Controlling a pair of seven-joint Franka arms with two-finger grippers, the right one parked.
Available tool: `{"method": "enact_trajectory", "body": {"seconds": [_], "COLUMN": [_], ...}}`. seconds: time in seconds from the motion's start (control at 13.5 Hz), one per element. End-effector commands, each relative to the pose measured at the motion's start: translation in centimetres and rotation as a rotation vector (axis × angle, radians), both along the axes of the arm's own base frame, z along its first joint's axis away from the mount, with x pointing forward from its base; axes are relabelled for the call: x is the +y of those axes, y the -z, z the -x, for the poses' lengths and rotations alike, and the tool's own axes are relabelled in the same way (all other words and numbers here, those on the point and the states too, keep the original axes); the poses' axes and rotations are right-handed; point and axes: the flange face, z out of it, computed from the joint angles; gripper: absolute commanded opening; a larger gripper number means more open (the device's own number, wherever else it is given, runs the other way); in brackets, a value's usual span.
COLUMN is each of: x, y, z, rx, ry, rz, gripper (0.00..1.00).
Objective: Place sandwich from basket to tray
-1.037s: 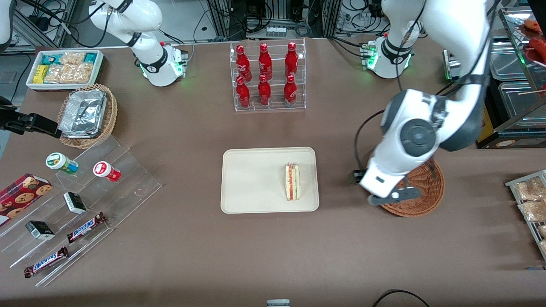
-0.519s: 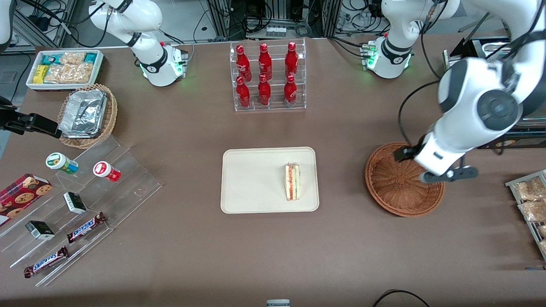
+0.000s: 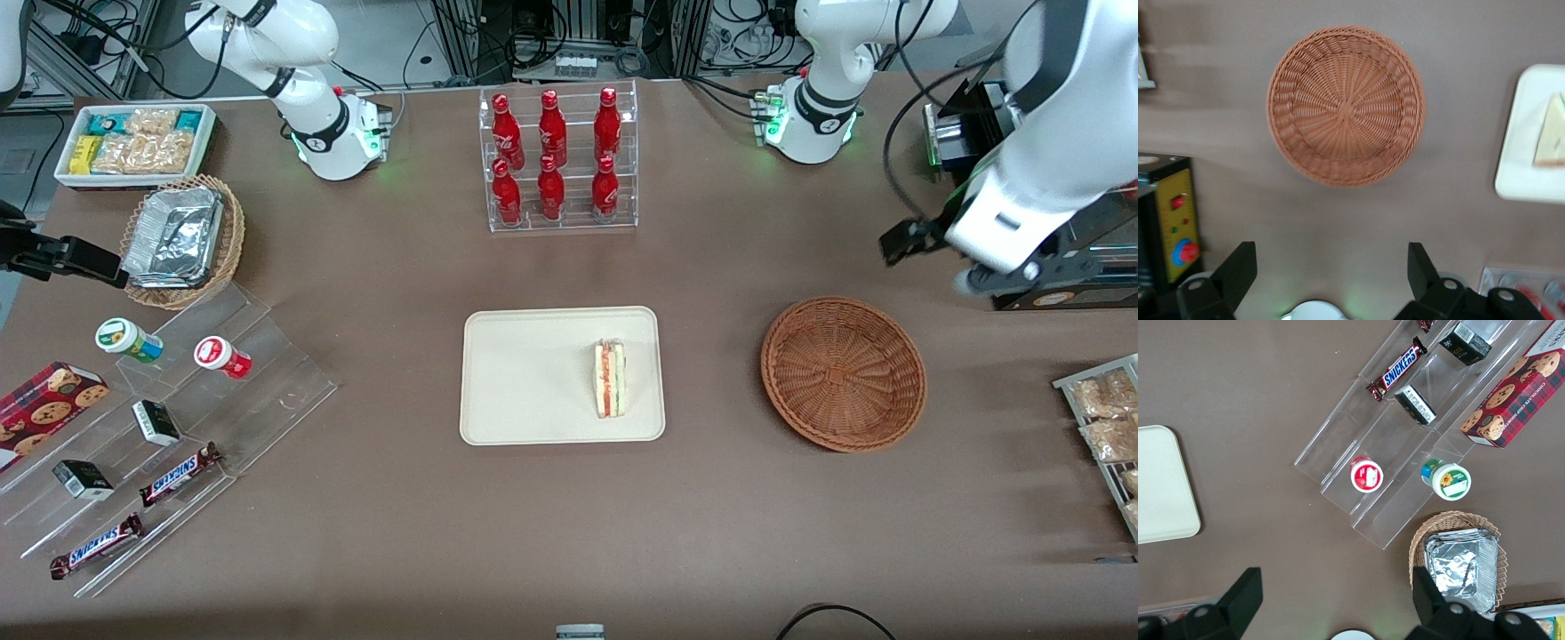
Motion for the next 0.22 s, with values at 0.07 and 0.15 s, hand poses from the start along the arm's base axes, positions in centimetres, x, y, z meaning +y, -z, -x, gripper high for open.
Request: {"method": "enact_trajectory", "body": {"seconds": [0.07, 0.15], "x": [1.28, 1.79], "y": [-2.55, -2.41], "z": [0.48, 0.39], "rx": [0.002, 0.005], "ry": [0.094, 0.08], "rz": [0.029, 0.027], "gripper": [1.0, 1.0]}}
